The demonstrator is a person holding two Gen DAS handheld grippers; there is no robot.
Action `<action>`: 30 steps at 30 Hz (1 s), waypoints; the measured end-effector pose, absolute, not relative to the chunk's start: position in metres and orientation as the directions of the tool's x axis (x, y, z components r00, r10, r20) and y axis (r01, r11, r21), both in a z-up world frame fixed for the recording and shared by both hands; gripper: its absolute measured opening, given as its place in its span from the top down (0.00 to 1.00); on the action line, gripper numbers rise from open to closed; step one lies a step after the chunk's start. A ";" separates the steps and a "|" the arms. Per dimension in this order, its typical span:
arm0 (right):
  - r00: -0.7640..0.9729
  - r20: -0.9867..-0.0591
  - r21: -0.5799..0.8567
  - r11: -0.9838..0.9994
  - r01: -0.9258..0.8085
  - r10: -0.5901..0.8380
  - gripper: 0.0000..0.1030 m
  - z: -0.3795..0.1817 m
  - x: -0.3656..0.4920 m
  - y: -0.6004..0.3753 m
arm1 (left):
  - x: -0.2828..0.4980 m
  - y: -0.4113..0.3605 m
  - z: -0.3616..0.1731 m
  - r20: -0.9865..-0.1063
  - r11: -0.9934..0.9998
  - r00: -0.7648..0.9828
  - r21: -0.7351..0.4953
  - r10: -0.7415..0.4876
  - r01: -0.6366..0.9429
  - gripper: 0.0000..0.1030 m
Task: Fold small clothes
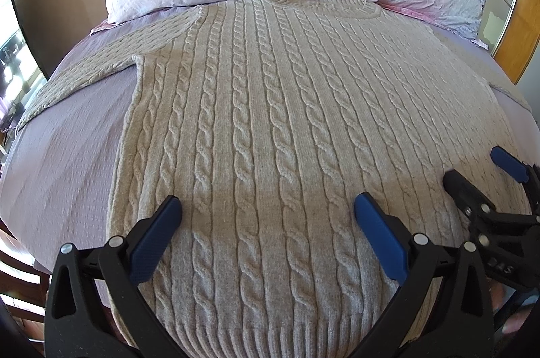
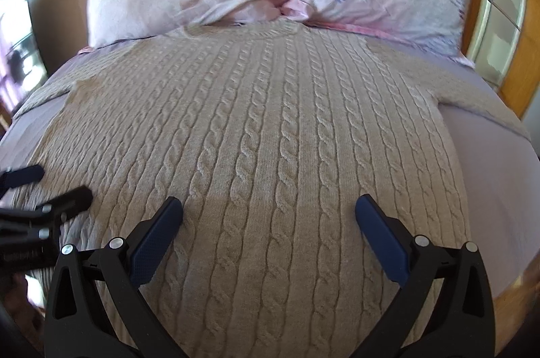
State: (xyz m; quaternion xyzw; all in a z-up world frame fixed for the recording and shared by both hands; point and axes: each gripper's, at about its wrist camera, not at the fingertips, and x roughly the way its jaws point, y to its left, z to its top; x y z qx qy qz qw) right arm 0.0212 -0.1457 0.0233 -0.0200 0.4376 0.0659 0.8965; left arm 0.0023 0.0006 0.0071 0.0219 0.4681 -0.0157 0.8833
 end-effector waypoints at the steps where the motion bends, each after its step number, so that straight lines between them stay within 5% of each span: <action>1: 0.598 -0.794 0.023 0.988 -0.150 0.109 0.01 0.026 0.024 -0.150 | 0.003 0.001 0.007 -0.823 0.998 0.568 0.024 -0.013 0.058 0.02; 6: 0.755 -0.655 0.096 0.988 0.119 -0.027 0.01 0.083 0.041 -0.279 | 0.001 0.007 0.005 -0.793 0.992 0.602 -0.016 -0.089 0.125 0.02; 10: 0.730 -0.666 0.290 0.849 0.441 -0.152 0.02 0.089 0.066 -0.423 | 0.010 0.018 0.009 -0.780 0.978 0.592 -0.121 -0.201 0.172 0.02; 13: 0.688 -0.698 0.429 0.651 0.626 -0.201 0.38 0.067 0.080 -0.525 | 0.022 0.043 0.016 -0.722 0.941 0.608 -0.307 -0.329 0.144 0.02; 17: 0.624 -0.757 0.516 0.408 0.753 -0.193 0.52 0.029 0.094 -0.609 | 0.039 0.080 0.027 -0.687 0.935 0.677 -0.353 -0.266 0.009 0.02; 21: 0.611 -0.760 0.518 0.361 0.775 -0.221 0.64 0.013 0.110 -0.631 | 0.048 0.117 0.045 -0.660 0.966 0.751 -0.210 -0.026 -0.150 0.02; 25: 0.623 -0.749 0.547 0.321 0.773 -0.226 0.92 0.002 0.119 -0.648 | 0.057 0.160 0.049 -0.659 0.956 0.747 -0.157 0.084 -0.246 0.02; 30: 0.697 -0.662 0.518 0.502 0.692 -0.277 0.92 0.053 0.134 -0.597 | 0.057 0.233 0.051 -0.614 0.904 0.787 -0.302 0.058 -0.302 0.02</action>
